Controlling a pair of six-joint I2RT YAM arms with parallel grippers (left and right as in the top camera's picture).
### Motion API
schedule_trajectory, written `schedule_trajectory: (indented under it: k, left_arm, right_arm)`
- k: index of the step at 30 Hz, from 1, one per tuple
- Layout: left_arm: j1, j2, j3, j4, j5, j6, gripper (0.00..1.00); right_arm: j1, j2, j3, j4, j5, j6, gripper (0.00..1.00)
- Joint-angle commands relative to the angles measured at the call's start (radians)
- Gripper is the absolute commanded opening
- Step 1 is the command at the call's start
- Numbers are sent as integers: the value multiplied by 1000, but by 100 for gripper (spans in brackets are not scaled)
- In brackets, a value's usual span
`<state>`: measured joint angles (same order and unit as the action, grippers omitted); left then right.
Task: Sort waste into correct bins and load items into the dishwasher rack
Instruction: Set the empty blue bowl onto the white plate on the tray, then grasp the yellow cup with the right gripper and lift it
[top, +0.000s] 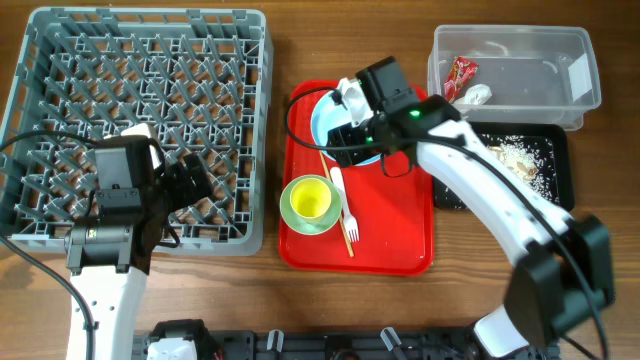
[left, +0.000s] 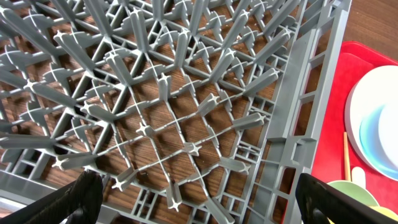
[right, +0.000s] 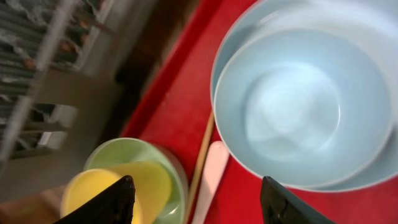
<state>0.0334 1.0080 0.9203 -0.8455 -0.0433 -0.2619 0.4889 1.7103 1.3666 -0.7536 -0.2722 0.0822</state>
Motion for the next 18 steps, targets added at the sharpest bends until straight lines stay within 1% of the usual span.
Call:
schedule_trajectory:
  k: [1, 3, 4, 7, 9, 13, 15, 16, 17, 18]
  left_arm:
    - [-5, 2, 16, 2, 9, -8, 100]
    - [-5, 2, 16, 3, 9, -9, 100]
    - [-5, 2, 16, 3, 9, -8, 100]
    - [-5, 2, 16, 2, 9, -8, 100]
    - [-5, 2, 16, 2, 9, -9, 100]
    - [-5, 2, 16, 2, 9, -9, 100]
    - [-5, 2, 16, 2, 9, -8, 100]
    - [-5, 2, 16, 2, 9, -9, 100]
    - [-5, 2, 16, 2, 9, -9, 100]
    - [-5, 2, 16, 2, 9, -9, 100]
  right_arm:
    - [26, -38, 20, -76, -18, 80, 71]
    - [60, -22, 6, -127, -16, 103, 68]
    - [77, -16, -7, -134, -18, 110, 64]
    - [123, 3, -61, -129, -13, 149, 63]
    - [148, 17, -91, -124, 14, 193, 57]
    - [170, 64, -132, -101, 27, 243, 40]
    - [172, 87, -132, -89, 27, 243, 27]
    - [172, 98, -132, -80, 19, 245, 18]
    - [172, 99, -132, -72, 8, 252, 7]
    - [172, 98, -130, -66, 9, 267, 5]
